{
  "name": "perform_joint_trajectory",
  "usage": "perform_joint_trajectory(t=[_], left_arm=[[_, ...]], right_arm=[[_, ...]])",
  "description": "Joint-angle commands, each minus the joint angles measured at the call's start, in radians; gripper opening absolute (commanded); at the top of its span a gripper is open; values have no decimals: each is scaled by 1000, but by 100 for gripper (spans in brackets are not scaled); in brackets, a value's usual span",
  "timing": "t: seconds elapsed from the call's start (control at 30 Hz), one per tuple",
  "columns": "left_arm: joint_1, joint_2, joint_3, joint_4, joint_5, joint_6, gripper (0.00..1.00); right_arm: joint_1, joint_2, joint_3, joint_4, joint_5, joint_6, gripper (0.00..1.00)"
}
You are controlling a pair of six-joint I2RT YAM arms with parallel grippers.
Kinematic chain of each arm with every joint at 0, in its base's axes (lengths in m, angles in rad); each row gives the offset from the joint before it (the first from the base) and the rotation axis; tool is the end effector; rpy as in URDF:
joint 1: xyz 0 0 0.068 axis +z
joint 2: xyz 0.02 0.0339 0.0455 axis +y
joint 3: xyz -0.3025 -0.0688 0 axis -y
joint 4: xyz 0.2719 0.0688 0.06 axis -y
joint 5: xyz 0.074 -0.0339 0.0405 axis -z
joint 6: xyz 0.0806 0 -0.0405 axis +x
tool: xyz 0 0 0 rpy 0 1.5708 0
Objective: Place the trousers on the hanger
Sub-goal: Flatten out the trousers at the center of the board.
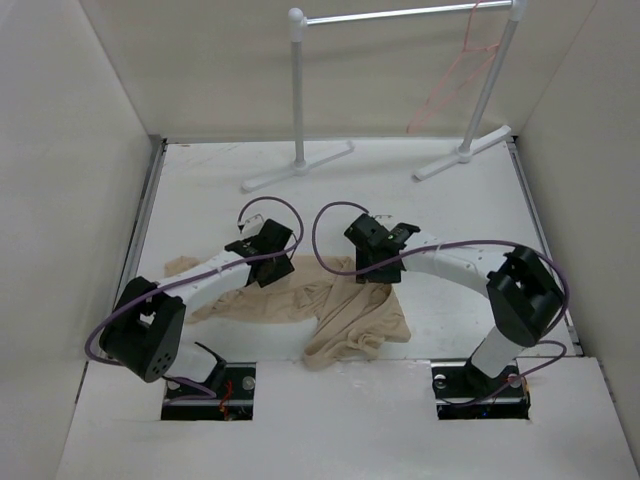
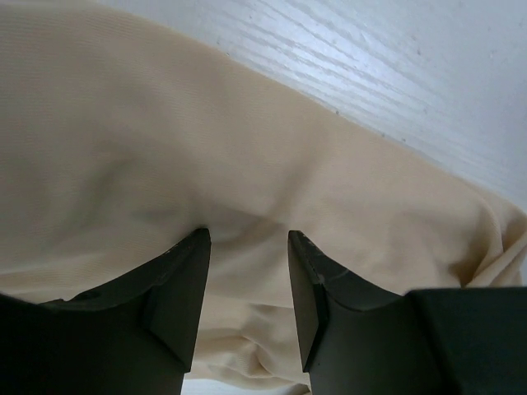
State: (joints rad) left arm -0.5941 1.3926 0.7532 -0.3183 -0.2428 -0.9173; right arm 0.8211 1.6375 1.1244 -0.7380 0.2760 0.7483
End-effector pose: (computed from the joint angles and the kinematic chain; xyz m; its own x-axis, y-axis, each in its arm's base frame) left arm 0.2660 -0.1563 0.1726 -0.7524 -0.4218 -0.5059 -0.2775 0.8996 -0.3373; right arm 0.2574 0.2442 0.1903 -0.9135 -0.0205 -0.4063 -0.0332 0.9992 0.0242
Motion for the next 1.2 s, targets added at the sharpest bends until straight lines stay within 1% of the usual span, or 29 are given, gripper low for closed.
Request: perform_joint_trajectory(t=[0.0,0.07,0.1,0.13,0.2,0.23,0.27,0.33,0.4,0.43,0.47,0.5,0.53,0.57,0.63,0.67,0.7,0.73,0.77,0.8,0.87,0.9,0.93,0.97,1.0,1.03,1.07,1.1,1.17], left_arm=[[55,5,-3,25,-13,29,40],[84,14,-11,28,-13,38,40],[104,22,-18,30,-13,43,39],[130,29,-28,31,-13,44,38],[165,34,-38,31,-13,44,37],[190,33,-49,31,-15,44,37],[223,28,-64,36,-15,44,36],[260,25,-78,38,-10,49,34],[291,23,-89,38,-7,57,33],[302,23,-94,39,-7,58,33],[335,14,-106,39,-9,64,31],[349,10,-110,36,-12,67,30],[371,-3,-118,32,-13,70,29],[389,-15,-123,27,-15,75,29],[418,-43,-126,16,-16,89,28],[425,-52,-121,7,-16,95,28],[429,-56,-114,-2,-16,103,28],[431,-60,-101,-11,-16,112,28],[431,-60,-86,-19,-16,123,28],[428,-61,-68,-28,-16,130,28],[420,-61,-37,-39,-15,139,28],[411,-63,-14,-50,-16,146,28],[400,-66,6,-56,-16,147,29],[393,-70,23,-62,-16,150,31],[383,-75,38,-67,-13,159,34],[377,-82,50,-71,-7,167,38],[371,-90,60,-79,-4,175,40],[360,-104,66,-88,0,182,43],[348,-133,67,-106,5,193,45]], right_arm=[[-55,12,35,3,61,42,62],[-73,8,25,5,78,43,62],[-87,16,22,-1,78,42,59],[-99,19,11,-3,83,40,54],[-125,10,-11,5,83,43,48],[-142,-2,-27,11,75,46,39],[-158,-16,-46,21,71,51,27],[-190,-37,-70,26,55,54,14],[-234,-77,-98,44,26,63,6],[-245,-88,-103,48,19,68,5],[-306,-163,-139,83,-16,103,2],[-329,-185,-149,92,-27,112,2],[-404,-247,-182,129,-72,144,1],[-440,-270,-196,144,-90,157,1],[-637,-343,-260,211,-176,224,0],[-683,-349,-274,229,-190,239,0],[-763,-355,-302,259,-214,268,1],[-859,-351,-330,287,-231,307,1],[-904,-343,-340,298,-236,327,2],[-965,-329,-356,308,-238,360,5],[-1059,-312,-374,318,-229,417,8],[-1101,-300,-379,319,-207,440,11],[-1131,-294,-380,316,-196,457,19],[-1155,-291,-380,324,-186,468,36],[-1168,-289,-365,327,-182,465,53],[-1166,-292,-338,319,-182,435,63],[-1137,-315,-310,307,-167,383,69],[-1074,-352,-278,286,-123,325,71],[-988,-405,-249,241,-62,263,71]])
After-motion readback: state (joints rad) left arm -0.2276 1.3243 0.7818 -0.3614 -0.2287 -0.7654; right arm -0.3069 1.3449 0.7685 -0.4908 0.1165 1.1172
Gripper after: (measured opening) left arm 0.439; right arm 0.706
